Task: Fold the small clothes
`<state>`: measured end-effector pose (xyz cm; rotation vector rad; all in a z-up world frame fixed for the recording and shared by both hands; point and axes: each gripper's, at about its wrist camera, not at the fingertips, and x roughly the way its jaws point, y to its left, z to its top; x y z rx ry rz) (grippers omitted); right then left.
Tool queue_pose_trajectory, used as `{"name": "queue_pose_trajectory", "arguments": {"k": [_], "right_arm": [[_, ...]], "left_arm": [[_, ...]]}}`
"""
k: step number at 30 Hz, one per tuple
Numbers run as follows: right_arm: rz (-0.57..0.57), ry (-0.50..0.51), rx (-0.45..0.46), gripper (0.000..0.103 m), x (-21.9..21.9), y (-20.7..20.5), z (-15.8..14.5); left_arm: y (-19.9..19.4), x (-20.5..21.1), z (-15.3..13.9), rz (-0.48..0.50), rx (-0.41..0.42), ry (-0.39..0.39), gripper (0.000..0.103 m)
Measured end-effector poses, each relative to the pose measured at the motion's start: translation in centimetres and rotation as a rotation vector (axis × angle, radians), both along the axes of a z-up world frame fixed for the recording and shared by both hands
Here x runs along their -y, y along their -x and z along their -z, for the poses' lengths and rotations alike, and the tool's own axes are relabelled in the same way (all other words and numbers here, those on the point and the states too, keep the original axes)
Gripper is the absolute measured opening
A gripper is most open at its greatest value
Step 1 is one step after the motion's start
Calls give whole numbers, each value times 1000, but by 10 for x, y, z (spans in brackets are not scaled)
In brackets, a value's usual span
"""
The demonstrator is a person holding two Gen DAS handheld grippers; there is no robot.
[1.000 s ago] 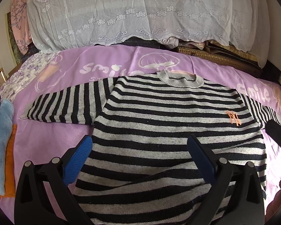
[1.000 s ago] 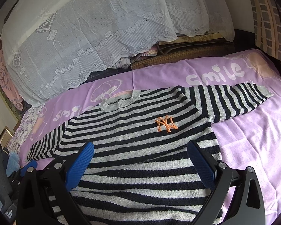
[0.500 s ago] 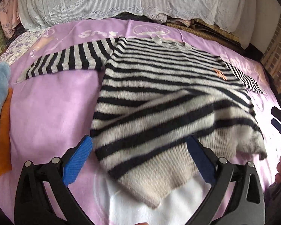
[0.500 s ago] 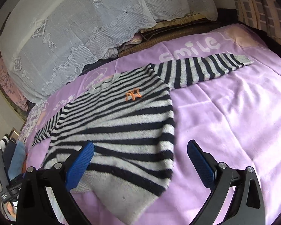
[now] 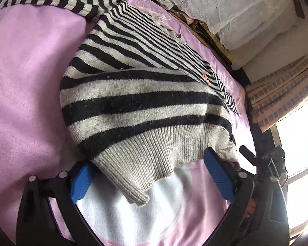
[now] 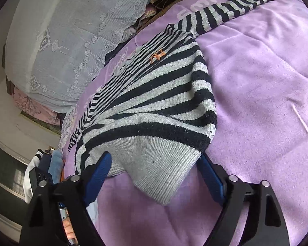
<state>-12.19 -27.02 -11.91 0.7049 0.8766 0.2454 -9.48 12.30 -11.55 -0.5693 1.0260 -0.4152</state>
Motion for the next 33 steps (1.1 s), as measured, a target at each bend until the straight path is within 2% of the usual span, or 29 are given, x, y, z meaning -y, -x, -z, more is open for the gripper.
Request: {"name": "queue_pose_trajectory", "arguments": {"k": [1, 2, 3, 4, 7, 10, 12, 15, 17, 19, 21, 22, 24, 26, 28, 30, 33], "right_arm": [[2, -16, -9, 52, 2, -1, 0], [-5, -36, -13, 41, 4, -2, 3], [-14, -57, -16, 23, 5, -2, 6], [-22, -63, -28, 18, 6, -5, 7], [-27, -16, -2, 8, 8, 3, -5], [-81, 82, 36, 8, 9, 18, -32], [-114, 154, 24, 8, 11, 27, -41], [-148, 243, -63, 8, 14, 33, -23], [-158, 284, -124, 8, 14, 33, -1], [-161, 303, -86, 13, 15, 41, -3], [-140, 349, -57, 24, 19, 49, -15], [-113, 387, -32, 30, 22, 52, -25], [-88, 431, 35, 32, 25, 55, -45], [-89, 417, 113, 43, 23, 47, -65], [-101, 402, 186, 57, 8, 32, -80], [-136, 391, 211, 59, -15, 8, -82], [-181, 353, 146, 59, -41, -24, -60]], "left_arm": [[0, -2, 1, -19, -13, -16, 59], [-3, -5, 2, -34, -28, -31, 47], [-6, -7, 4, -45, -48, -31, 26], [-7, -10, 6, -40, -71, -9, 14], [-8, -17, -2, -23, -88, 16, 9], [4, -20, -19, 26, -62, -5, 9], [13, -20, -20, 62, -68, -37, 9], [19, -17, 1, 86, -128, -98, 9], [21, -23, 11, 73, -131, -52, 10], [26, -30, 4, 60, -123, -62, 12], [34, -36, -16, 19, -69, -170, 19], [37, -38, -28, 1, -37, -227, 27], [37, -37, -52, -25, 29, -303, 33], [28, -23, -71, 8, 80, -301, 43], [16, 5, -82, 51, 116, -291, 54], [1, 40, -83, 118, 147, -283, 62], [-24, 85, -62, 178, 115, -311, 66]]}}
